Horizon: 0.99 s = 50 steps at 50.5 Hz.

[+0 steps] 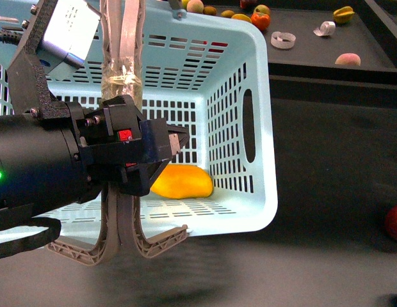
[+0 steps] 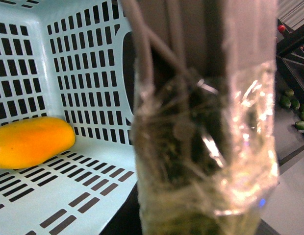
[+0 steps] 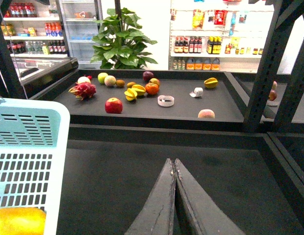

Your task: Pick mango with right arm and hold basket with left

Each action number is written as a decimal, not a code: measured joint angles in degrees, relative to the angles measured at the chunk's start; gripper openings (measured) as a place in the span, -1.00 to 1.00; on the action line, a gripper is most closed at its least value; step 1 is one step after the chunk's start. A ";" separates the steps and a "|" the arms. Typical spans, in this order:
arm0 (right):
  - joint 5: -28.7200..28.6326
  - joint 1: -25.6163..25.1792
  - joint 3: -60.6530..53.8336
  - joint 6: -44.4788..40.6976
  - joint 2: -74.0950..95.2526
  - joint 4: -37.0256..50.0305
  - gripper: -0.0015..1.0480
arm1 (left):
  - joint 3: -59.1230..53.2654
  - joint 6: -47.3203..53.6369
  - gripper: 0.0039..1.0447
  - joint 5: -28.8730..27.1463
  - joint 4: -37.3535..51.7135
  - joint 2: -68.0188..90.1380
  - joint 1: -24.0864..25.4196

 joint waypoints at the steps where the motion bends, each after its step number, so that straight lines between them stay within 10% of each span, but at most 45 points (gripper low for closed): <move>1: 0.00 0.00 0.00 0.00 -0.31 -0.31 -0.97 | 0.00 0.02 -0.70 0.00 0.00 0.00 0.00; 43: -0.15 0.00 0.04 0.00 -12.83 -13.14 -0.97 | 0.00 0.11 -0.70 0.04 0.00 -0.02 0.02; 50: -0.15 0.00 0.04 -0.02 -12.83 -13.14 -0.64 | 0.00 0.22 -0.70 0.04 0.00 -0.02 0.02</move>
